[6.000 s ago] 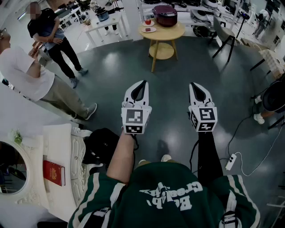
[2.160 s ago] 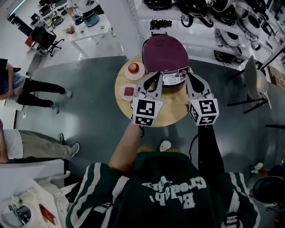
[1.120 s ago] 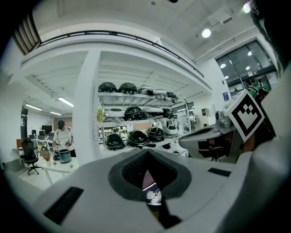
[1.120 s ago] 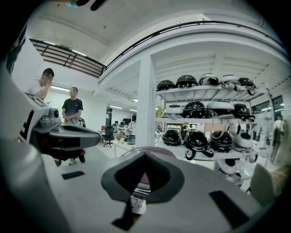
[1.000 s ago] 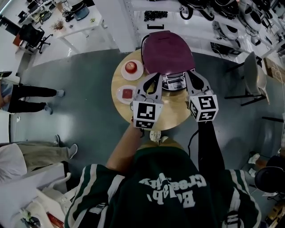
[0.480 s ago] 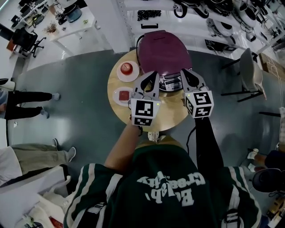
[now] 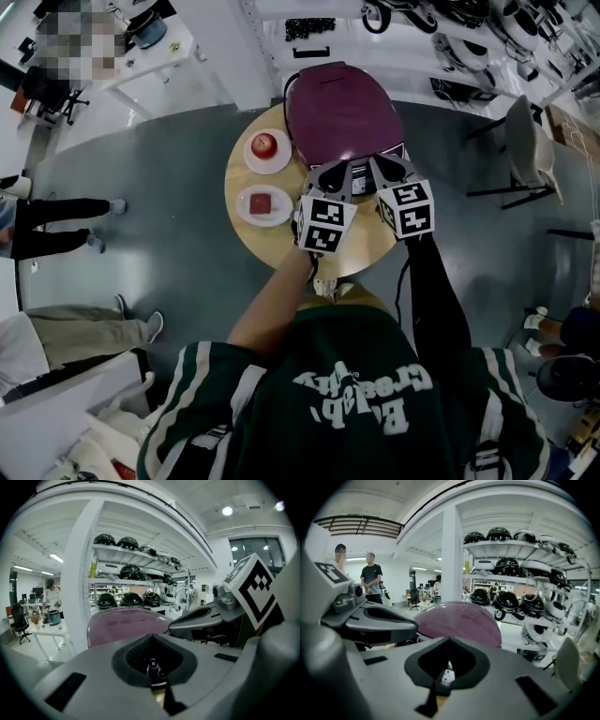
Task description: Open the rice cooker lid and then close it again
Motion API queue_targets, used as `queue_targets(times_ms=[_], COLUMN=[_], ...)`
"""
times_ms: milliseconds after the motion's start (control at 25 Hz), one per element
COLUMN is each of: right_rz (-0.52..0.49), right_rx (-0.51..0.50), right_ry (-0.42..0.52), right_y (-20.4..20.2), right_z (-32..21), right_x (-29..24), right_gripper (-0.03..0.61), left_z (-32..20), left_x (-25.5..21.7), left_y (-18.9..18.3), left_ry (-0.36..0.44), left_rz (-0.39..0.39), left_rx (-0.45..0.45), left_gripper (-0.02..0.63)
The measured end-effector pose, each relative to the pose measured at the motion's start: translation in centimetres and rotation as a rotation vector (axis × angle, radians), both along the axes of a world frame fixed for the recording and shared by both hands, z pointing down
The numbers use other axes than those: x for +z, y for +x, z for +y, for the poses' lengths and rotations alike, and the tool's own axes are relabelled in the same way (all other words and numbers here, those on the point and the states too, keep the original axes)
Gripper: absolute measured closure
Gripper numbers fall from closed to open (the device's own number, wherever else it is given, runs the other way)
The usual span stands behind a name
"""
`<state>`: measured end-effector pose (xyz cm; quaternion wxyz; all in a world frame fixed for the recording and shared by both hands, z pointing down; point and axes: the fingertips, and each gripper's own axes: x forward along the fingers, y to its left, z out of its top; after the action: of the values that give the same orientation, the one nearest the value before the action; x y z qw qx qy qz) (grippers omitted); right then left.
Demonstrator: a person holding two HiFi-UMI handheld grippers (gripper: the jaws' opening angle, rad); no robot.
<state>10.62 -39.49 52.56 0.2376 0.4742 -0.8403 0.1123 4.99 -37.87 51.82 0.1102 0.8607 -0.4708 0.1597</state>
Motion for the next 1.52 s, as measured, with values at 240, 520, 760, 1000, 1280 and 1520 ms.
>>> queue_targets(times_ms=[240,520,760,1000,1280,1520], right_rz=[-0.016,-0.076,-0.026,-0.007,-0.064,-0.058], right_rx=[-0.009,0.029,0.017,0.061,0.080,0.068], right_ry=[-0.036,-0.031,0.020,0.049,0.074,0.073], right_y=[0.0,0.4,0.2,0.7,0.3,0.0], right_z=[-0.2,0.3,0.0,-0.1,-1.2,-0.1], right_x=[0.4,0.9,0.1,-0.2,-2.7,-1.5], right_gripper=[0.574,0.574,0.574,0.574,0.574,0.574], left_z=[-0.1,0.7,0.7,0.4,-0.8,0.1], left_x=[1.4,0.6,-0.5,-1.4,-3.2,-2.6], left_y=[0.5,0.4,-0.9,-2.7,-4.2,-4.2], left_ry=[-0.048,-0.032,-0.012,0.011,0.021,0.032], left_rz=[0.000,0.024,0.027,0.038,0.038,0.037], left_rx=[0.024,0.027,0.004,-0.024,-0.043,-0.046], left_gripper=[0.618,0.618,0.618,0.618,0.618,0.618])
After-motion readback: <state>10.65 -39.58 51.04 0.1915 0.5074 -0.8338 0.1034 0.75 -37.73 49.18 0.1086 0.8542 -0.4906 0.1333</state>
